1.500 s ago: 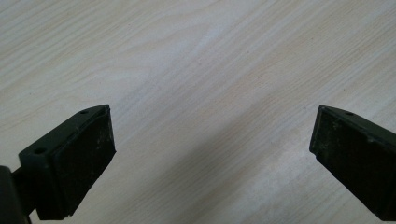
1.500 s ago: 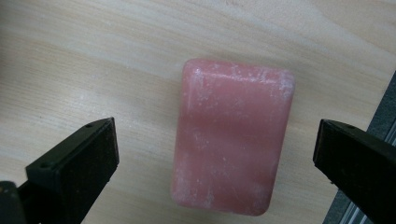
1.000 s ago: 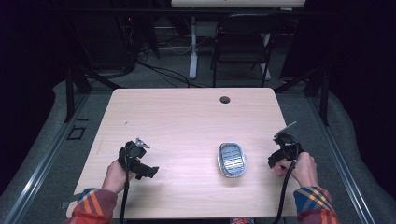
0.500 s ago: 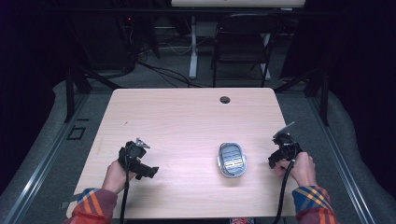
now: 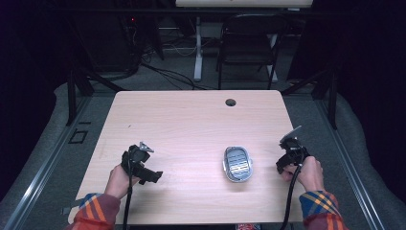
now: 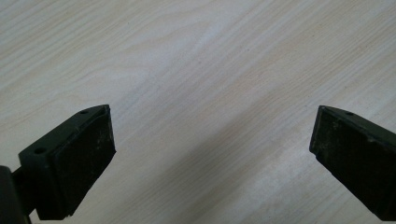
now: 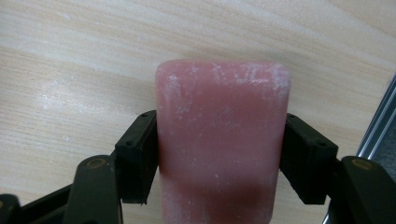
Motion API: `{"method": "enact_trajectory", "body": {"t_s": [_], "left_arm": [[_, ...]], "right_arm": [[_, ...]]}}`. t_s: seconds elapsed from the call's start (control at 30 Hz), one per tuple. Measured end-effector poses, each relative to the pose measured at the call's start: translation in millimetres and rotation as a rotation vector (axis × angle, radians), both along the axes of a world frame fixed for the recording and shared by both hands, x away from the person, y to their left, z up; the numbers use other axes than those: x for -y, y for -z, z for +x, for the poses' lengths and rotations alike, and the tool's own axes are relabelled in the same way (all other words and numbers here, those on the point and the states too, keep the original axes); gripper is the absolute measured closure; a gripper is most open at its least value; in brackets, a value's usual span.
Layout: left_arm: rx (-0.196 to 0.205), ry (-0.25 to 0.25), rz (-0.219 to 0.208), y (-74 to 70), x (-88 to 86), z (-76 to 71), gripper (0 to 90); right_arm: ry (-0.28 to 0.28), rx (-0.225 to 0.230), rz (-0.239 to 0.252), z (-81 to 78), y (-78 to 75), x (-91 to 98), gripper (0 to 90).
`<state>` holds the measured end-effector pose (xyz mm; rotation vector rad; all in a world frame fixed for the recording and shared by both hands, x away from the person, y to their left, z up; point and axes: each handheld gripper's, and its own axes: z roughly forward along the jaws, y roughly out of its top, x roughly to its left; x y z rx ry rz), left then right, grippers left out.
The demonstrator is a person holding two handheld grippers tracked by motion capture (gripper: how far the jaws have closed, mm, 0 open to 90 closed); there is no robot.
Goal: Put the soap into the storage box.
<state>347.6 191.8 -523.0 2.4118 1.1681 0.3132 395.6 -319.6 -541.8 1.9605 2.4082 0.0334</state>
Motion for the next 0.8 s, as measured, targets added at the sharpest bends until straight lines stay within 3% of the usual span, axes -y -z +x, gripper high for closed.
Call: {"method": "enact_trajectory", "body": {"t_s": [0.8], "left_arm": [[-0.002,0.003,0.003,-0.1,-0.1,-0.4,0.1]], "right_arm": [[0.007,-0.004,0.000,0.4,0.1,-0.7,37.4]]}}
